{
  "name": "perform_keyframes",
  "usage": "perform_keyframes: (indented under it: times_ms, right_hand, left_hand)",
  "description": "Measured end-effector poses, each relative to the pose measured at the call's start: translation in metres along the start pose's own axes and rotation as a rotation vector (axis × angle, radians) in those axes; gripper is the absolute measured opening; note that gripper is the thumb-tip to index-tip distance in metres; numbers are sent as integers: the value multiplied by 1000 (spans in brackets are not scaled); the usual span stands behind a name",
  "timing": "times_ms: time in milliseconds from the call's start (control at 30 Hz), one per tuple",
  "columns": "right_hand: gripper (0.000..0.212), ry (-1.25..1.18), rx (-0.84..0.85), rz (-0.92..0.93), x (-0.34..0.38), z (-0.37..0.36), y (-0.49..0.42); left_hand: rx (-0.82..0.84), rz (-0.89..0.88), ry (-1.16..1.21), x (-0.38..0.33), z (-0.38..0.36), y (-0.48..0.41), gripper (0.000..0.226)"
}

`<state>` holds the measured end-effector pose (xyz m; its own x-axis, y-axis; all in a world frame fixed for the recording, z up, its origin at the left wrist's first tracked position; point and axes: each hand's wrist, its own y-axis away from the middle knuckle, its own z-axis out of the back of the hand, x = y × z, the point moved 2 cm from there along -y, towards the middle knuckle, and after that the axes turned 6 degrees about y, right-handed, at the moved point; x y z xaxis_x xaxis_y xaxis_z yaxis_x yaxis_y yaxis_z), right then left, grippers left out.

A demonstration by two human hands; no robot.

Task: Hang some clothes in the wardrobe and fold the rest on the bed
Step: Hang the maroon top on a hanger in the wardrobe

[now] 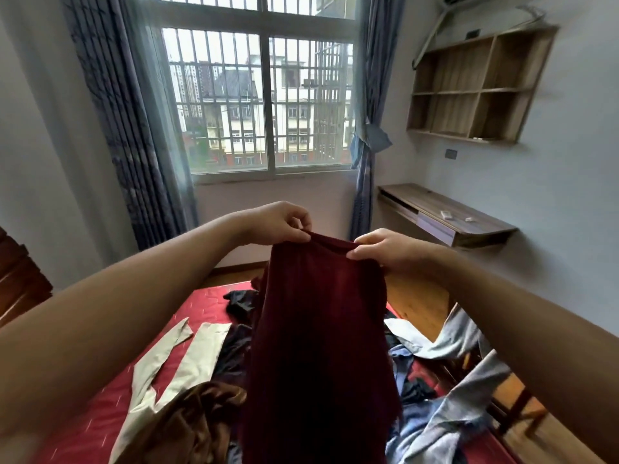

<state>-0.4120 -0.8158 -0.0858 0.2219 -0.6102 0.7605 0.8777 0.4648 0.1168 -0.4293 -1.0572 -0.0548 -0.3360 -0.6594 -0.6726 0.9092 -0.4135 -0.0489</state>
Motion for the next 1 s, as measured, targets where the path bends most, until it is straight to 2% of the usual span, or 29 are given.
perform_keyframes:
  times_ms: [167,267,300,367,433,500,567,633,733,767,800,867,900,1000]
  right_hand:
    - [20,107,-415,96,20,20,23]
    - [8,-79,-613,-56,20,26,28]
    - [10,-189,-648,-120,19,27,30]
    - [10,-465,-669,-167,19,31,35]
    - [20,-761,-614,-143,23,31,43]
    - [28,-906,-569,-119,26,32,54]
    - [36,-838,-557,-101,23,39,66]
    - [42,-580,-598,-103,15,49,82]
    - [23,319,-710,-147,-7,70,108]
    - [15,567,-731,-163,-16,73,117]
    - [7,707,-746,-180,-25,76,126]
    - [9,756,-772,-224,-48,82,145]
    - [13,696,-761,-244,-61,87,155]
    - [16,154,-690,-209,-91,94,195]
  left_hand:
    - [-208,-130,-95,-7,-28,-9,7]
    - [-260,-212,81,-28,-56,-9,8]
    - [-215,-217,202,-35,-65,-8,7]
    - [-9,-172,427,-48,-81,-5,10]
    - [196,-111,484,-57,-99,-2,23]
    - [214,-109,493,-63,-114,-6,29]
    - [67,-103,555,-68,-122,-13,18]
    - [-86,-78,578,-70,-122,-23,20]
    - [-211,-94,474,-83,-118,-34,24]
    - [-230,-107,435,-93,-118,-37,25]
    - [-240,-122,414,-105,-120,-40,26]
    - [-238,-158,412,-132,-126,-44,26]
    - [-225,-190,392,-146,-130,-46,24]
    - [-43,-310,243,-181,-150,-47,15]
